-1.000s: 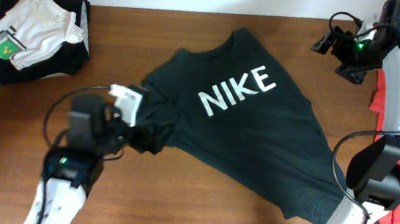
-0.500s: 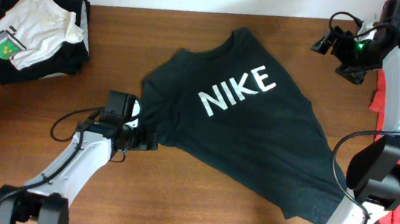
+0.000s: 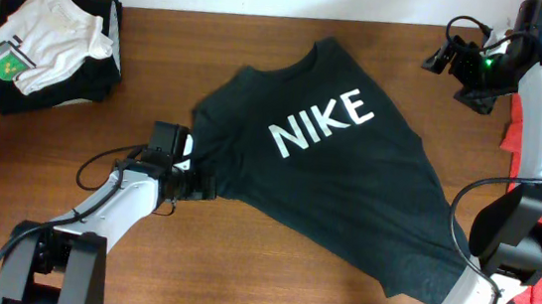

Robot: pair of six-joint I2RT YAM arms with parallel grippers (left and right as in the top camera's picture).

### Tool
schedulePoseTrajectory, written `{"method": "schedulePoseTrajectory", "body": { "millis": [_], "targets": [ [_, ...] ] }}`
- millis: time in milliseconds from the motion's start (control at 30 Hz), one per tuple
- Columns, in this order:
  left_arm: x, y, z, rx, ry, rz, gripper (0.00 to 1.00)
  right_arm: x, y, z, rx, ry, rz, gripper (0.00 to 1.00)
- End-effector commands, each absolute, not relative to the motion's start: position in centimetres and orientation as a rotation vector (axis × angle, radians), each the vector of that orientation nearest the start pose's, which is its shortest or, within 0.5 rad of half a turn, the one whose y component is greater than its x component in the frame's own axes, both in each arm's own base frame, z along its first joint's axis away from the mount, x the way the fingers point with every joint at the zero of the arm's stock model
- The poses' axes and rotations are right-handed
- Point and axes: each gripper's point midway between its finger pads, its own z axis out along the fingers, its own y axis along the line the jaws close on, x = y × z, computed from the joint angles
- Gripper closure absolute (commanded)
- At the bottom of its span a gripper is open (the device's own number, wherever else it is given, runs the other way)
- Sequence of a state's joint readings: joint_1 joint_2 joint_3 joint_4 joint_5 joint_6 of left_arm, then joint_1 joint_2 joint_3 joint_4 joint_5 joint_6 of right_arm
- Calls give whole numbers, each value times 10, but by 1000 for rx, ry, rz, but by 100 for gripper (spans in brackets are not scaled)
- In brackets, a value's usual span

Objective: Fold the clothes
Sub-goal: 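Reach the left gripper to the shirt's left sleeve and grasp it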

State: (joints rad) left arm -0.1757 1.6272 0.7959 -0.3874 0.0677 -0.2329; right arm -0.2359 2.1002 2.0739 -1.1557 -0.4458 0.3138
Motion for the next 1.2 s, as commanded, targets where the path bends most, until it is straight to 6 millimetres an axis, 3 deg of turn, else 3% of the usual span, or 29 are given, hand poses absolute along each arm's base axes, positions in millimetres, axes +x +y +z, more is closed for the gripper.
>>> {"method": "schedulePoseTrajectory", "body": {
  "millis": [0, 233, 367, 500, 633, 967, 1100, 1167],
  "targets": [
    [323, -78, 5, -69, 2813, -265, 1, 491, -42, 190, 613, 2621, 633, 1],
    [322, -59, 2, -98, 2816, -98, 1, 491, -42, 190, 613, 2621, 633, 1],
    [320, -73, 3, -3, 2803, -33, 2, 491, -42, 190, 613, 2621, 633, 1],
    [319, -87, 5, 96, 2768, 68, 11, 491, -42, 190, 613, 2621, 633, 1],
    [316, -84, -4, 79, 2799, 82, 17, 491, -42, 190, 613, 2621, 633, 1],
    [320, -75, -5, 62, 2789, 151, 56, 491, -42, 190, 613, 2621, 633, 1],
    [320, -75, -5, 62, 2789, 152, 64, 491, -42, 190, 612, 2621, 633, 1],
    [320, -75, -5, 62, 2789, 151, 63, 491, -42, 190, 613, 2621, 633, 1]
  ]
}}
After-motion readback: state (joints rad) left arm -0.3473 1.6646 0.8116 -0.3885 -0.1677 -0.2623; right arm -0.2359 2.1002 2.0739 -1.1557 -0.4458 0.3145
